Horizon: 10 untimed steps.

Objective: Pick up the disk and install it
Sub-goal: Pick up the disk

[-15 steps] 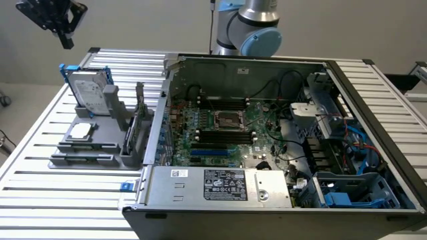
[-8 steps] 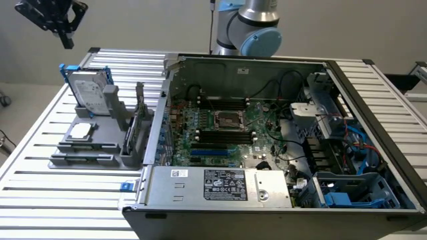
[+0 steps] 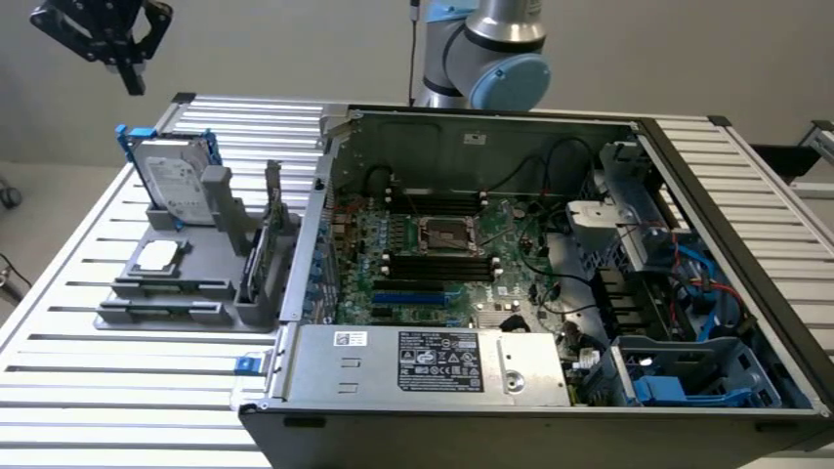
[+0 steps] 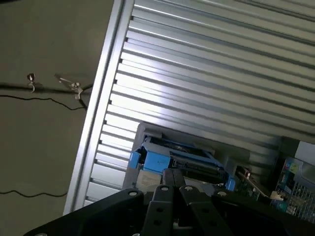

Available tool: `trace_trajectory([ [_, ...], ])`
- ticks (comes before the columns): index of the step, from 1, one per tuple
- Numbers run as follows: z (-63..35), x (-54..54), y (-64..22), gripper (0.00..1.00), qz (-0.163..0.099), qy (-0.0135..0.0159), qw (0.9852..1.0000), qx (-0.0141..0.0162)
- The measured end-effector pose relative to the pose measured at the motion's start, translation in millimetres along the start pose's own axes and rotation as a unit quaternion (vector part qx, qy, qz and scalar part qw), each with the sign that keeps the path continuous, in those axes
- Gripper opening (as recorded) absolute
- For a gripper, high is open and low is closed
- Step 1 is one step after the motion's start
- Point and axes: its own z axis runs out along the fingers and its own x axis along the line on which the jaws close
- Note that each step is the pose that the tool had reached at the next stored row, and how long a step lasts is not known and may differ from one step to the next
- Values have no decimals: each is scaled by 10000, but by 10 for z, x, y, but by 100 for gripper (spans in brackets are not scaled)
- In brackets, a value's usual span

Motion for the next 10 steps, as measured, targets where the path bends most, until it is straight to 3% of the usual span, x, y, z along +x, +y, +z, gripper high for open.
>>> trace_trajectory([
  [6, 6, 0, 0, 11, -487, -27, 9988, -93],
  [10, 6, 0, 0, 11, -850, -23, 9963, -93],
])
